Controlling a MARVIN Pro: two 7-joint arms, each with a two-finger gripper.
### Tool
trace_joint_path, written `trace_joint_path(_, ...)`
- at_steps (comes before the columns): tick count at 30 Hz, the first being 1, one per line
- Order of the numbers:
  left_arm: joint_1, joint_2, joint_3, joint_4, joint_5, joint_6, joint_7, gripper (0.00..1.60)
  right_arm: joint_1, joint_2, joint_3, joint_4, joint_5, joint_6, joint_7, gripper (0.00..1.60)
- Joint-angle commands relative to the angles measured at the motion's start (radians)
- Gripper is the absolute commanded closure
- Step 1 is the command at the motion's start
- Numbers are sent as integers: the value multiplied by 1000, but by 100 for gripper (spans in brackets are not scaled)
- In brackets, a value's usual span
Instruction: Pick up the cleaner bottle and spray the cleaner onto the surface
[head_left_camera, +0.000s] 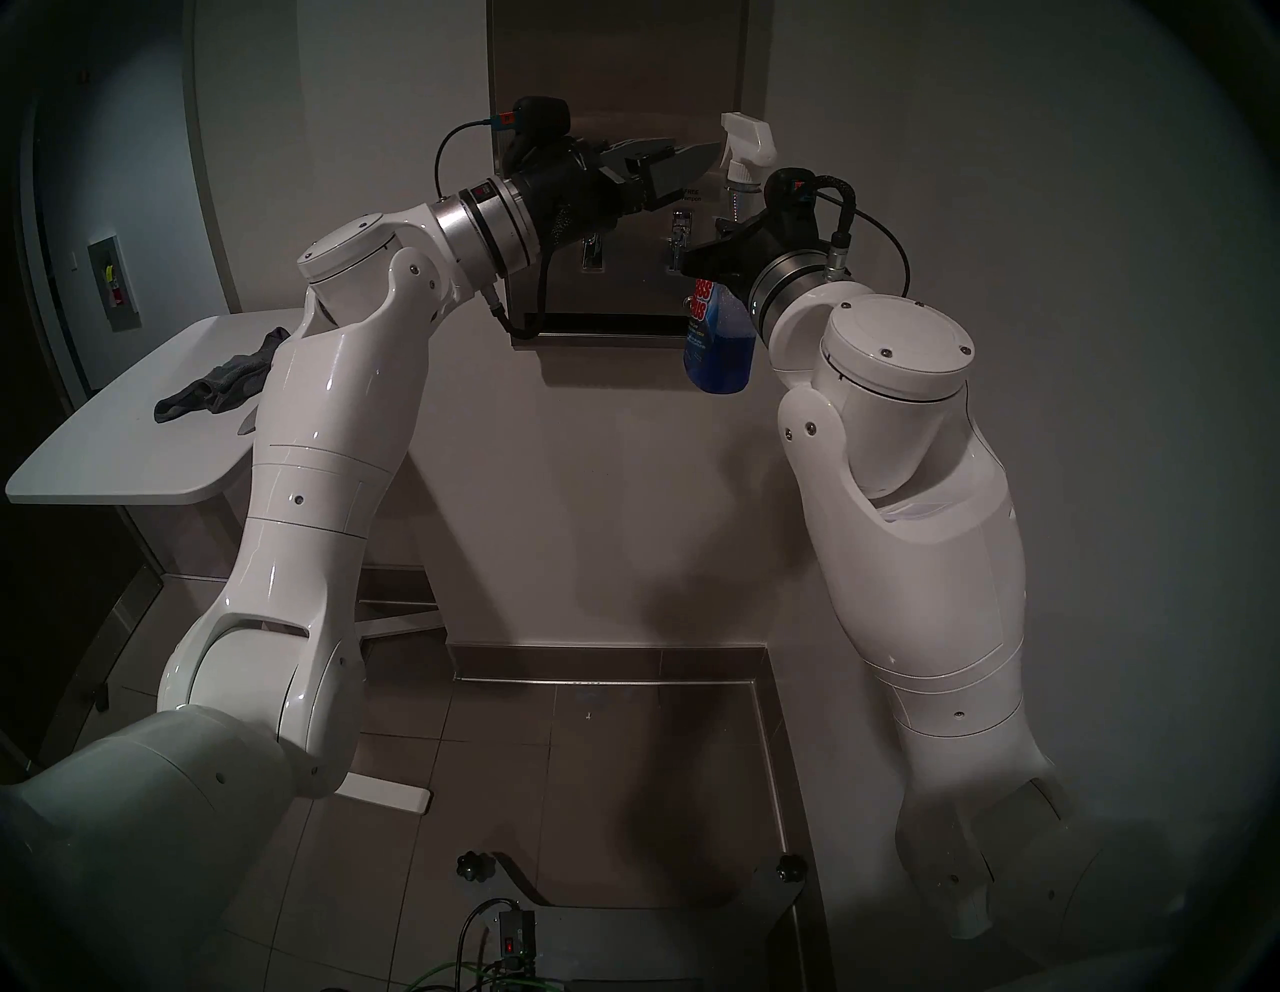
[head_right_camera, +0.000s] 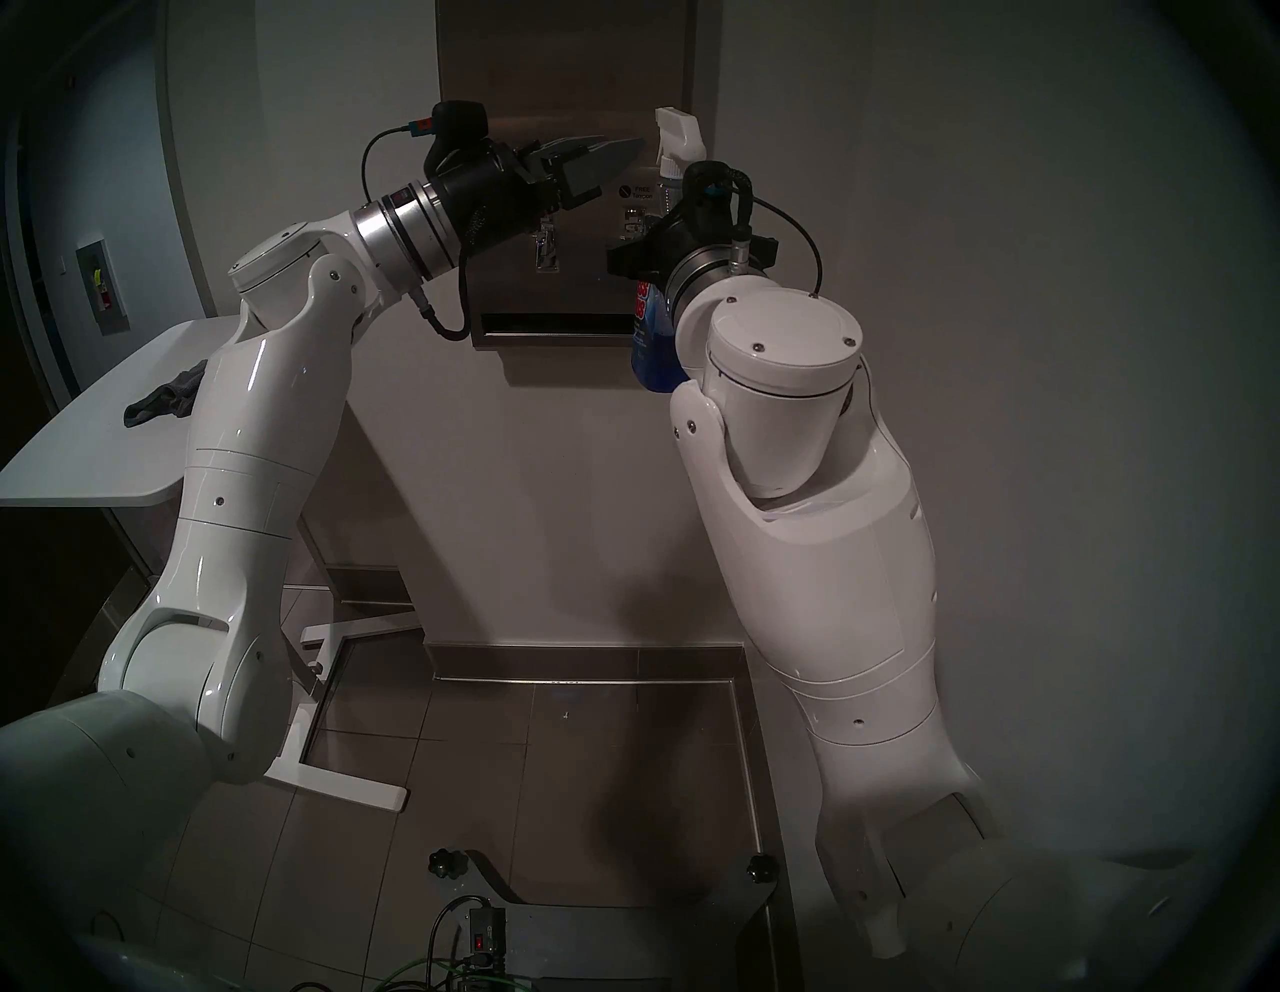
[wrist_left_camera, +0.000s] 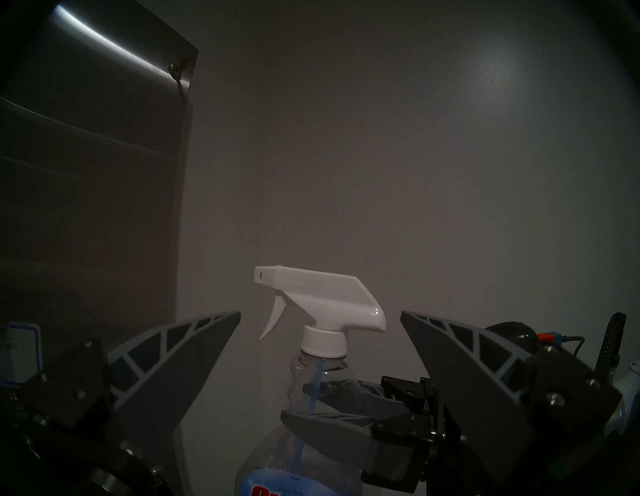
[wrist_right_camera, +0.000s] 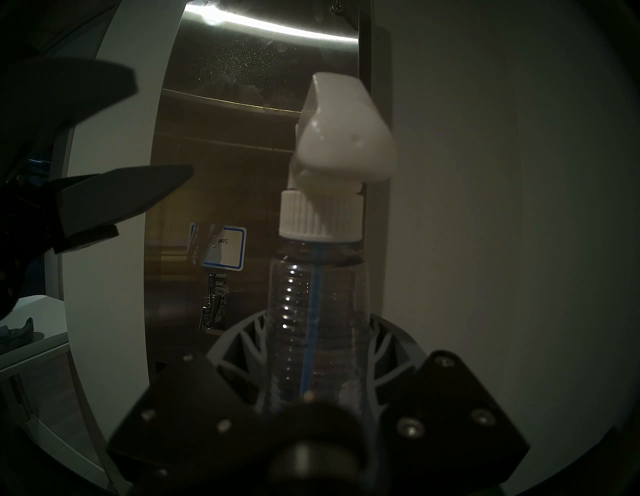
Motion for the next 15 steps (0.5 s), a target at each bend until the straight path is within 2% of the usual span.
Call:
trace_joint_path(1, -125, -18, 15, 38, 12, -8, -29, 0, 46, -6, 6, -46, -7, -20, 2, 160)
trace_joint_path(5, -126, -30, 26, 54, 31, -17, -46, 0, 46, -6, 6, -46, -7, -20, 2, 160)
trace_joint_path(7, -160, -29, 44, 90, 42, -16, -65, 0, 46, -6, 7, -46, -7, -20, 2, 160)
trace_joint_path(8, -137, -37, 36, 74, 47, -22, -64, 0, 46, -6, 7, -47, -7, -20, 2, 160)
trace_joint_path(13, -207, -40, 77, 155, 73, -27, -106, 0, 46, -6, 7, -47, -7, -20, 2, 160)
trace_joint_path(15, -199, -51, 74, 154, 82, -36, -111, 0, 46, -6, 7, -47, -7, -20, 2, 160)
